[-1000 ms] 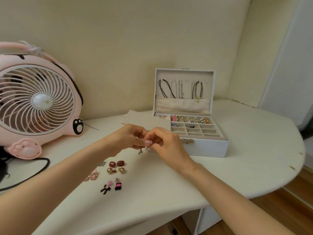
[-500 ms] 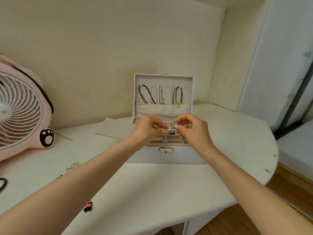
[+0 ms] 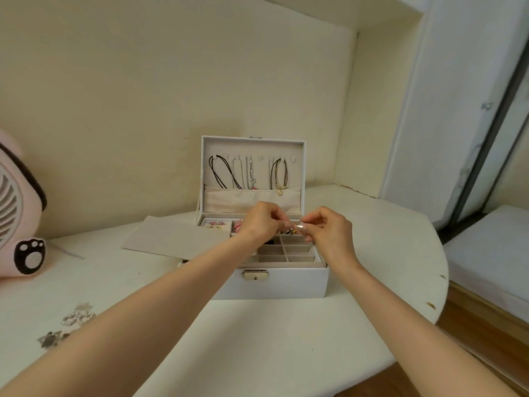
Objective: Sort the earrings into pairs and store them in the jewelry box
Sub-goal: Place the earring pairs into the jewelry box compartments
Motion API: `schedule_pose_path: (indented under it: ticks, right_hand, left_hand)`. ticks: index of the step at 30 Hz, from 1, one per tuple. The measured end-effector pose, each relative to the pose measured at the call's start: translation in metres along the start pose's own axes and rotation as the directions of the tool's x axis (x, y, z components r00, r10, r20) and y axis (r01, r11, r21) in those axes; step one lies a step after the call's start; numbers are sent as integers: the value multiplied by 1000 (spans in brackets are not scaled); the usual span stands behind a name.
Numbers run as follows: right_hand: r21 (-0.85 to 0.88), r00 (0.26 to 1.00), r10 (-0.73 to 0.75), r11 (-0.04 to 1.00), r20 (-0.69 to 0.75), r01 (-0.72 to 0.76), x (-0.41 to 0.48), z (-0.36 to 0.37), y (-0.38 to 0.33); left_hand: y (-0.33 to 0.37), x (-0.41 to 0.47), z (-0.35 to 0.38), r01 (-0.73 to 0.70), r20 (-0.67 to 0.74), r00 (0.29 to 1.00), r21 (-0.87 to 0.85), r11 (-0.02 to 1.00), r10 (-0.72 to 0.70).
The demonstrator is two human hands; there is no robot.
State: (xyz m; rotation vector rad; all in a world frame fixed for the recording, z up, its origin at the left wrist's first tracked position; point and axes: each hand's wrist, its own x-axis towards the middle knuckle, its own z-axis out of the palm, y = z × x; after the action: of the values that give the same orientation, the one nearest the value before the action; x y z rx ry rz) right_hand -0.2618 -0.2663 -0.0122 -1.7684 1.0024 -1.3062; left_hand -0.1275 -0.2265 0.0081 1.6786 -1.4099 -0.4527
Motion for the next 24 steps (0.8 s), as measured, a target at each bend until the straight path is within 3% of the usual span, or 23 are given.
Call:
schedule_pose_path:
  ticks: [7, 16, 21, 24]
  right_hand:
    - [-150, 999, -28, 988, -31, 23, 1, 3, 4]
    - [-302, 999, 8, 953, 38, 3, 7, 0, 12]
    - [-398, 996, 1, 917, 85, 33, 7, 0, 8]
    - [-415, 993, 15, 909, 117, 35, 8, -1, 6]
  left_hand:
    - [-8, 0, 10, -42, -14, 999, 258, 965, 47]
    - [-10, -11, -4, -113, -52, 991, 203, 973, 126]
    - [-16, -15, -11, -146, 16, 989, 264, 953, 147]
    - [-16, -18, -10, -195, 134, 978, 329, 924, 159]
